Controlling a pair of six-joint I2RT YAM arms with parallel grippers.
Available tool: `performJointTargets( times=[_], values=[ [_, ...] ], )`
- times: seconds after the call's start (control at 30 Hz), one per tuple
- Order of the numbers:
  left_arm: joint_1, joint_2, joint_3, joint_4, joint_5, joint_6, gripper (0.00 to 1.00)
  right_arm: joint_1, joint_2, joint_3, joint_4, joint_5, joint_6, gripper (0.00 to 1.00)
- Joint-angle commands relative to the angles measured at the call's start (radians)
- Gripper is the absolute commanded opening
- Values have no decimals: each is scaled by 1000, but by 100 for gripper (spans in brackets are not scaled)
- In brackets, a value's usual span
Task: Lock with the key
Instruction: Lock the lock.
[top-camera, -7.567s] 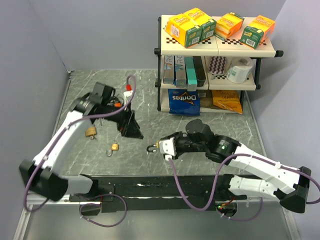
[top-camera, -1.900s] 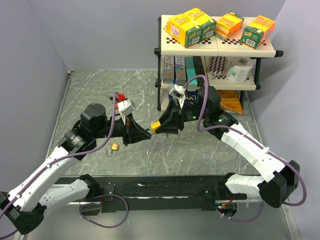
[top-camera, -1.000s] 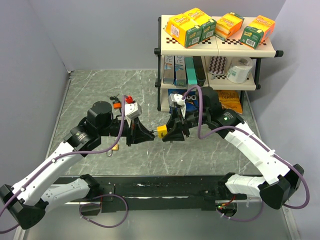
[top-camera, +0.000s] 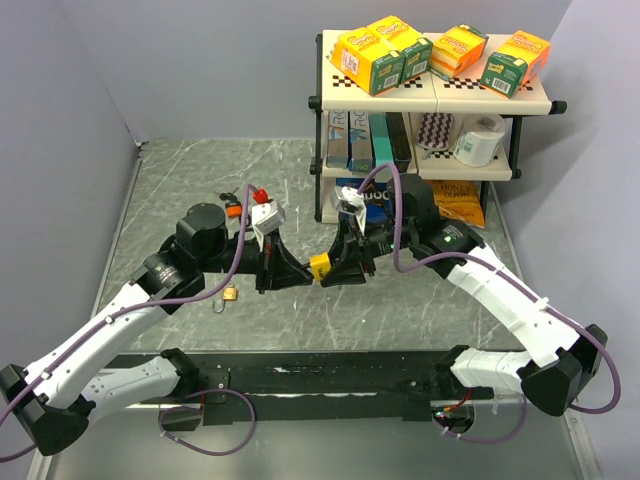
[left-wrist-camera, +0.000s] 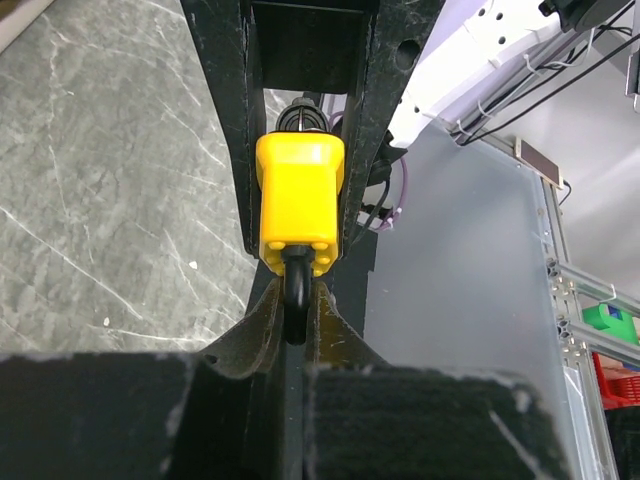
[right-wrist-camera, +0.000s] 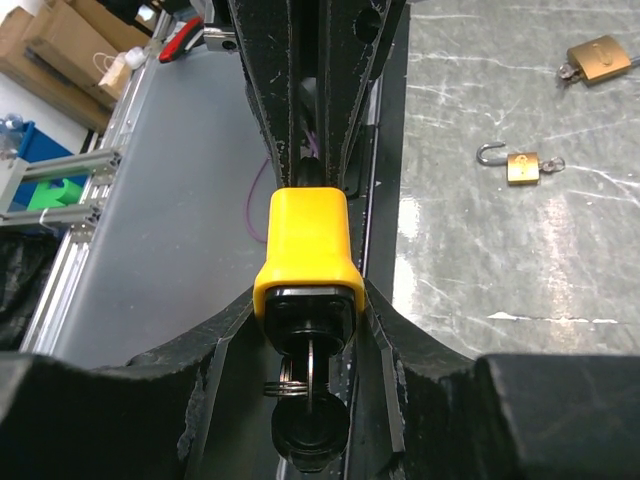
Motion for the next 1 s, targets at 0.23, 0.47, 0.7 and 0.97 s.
performJointTargets(
  times=[0.23,0.47,0.7,0.97],
  values=[
    [61,-20,-47,202,30,-5,1,37,25,49,39,-60,-58,25],
    [127,-65,-40,-21,110,222,1,-72,-51,74,-187,-2,-213,68],
    [127,-65,-44,-58,143,269,1,-93,-51,95,-246,24,-242,60],
    [123,-54,-40,-52,144,280,1,-89,-15,100,-186,4,-179,49]
  ],
)
